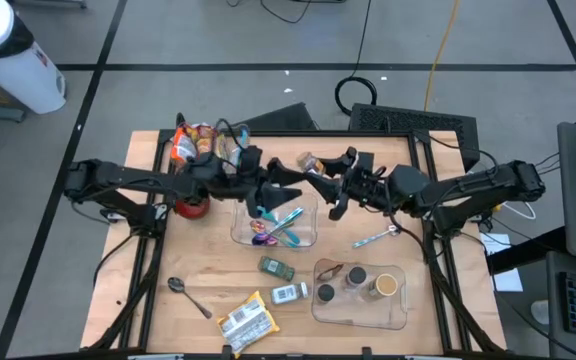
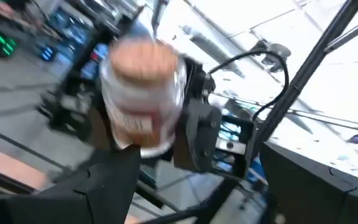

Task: Pick & Place Food Item
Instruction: Put the brown seasoning bottle into the bottom transparent bin

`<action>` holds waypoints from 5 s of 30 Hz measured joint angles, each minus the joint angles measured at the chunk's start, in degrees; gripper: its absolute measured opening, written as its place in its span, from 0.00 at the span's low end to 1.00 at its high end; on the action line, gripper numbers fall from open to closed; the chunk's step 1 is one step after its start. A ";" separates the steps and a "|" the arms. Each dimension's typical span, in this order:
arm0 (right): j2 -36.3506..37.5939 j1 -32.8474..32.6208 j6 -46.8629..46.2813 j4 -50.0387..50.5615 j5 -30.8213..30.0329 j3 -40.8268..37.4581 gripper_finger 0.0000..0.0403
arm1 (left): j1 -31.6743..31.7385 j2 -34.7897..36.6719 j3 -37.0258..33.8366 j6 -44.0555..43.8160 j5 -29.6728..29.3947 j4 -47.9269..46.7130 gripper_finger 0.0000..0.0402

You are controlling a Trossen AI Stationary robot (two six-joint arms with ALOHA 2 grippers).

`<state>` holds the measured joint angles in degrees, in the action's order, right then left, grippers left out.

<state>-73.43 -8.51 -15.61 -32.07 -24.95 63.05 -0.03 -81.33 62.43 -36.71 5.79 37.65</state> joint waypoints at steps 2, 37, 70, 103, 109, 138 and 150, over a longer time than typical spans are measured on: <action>0.00 0.00 -0.45 -0.36 0.97 0.00 0.46 | -0.04 1.60 0.00 2.79 -2.48 -2.09 0.83; -0.67 0.22 -3.54 -1.89 4.35 -0.04 0.46 | 0.00 2.66 0.00 9.84 -12.88 -5.84 0.83; -4.61 0.68 -7.33 -5.82 7.41 -0.11 0.46 | 0.11 1.12 0.02 9.19 -8.87 -1.37 0.45; -4.43 0.70 -7.70 -6.04 8.70 -0.04 0.54 | 0.11 1.10 1.35 12.66 -6.72 -3.30 0.45; -3.61 0.88 -6.89 -5.83 9.04 -0.04 0.53 | 0.21 1.06 5.96 15.84 -5.62 -11.43 0.45; -2.03 10.02 -9.93 9.75 37.24 0.00 0.69 | 4.28 1.08 21.44 19.07 4.28 -50.92 0.45; -1.05 13.15 -18.64 15.30 45.25 -0.02 0.67 | 2.64 1.08 21.46 28.36 0.25 -56.92 0.45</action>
<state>-74.48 4.64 -34.26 -16.76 20.30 63.02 2.61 -80.25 83.90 -8.34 6.04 -19.27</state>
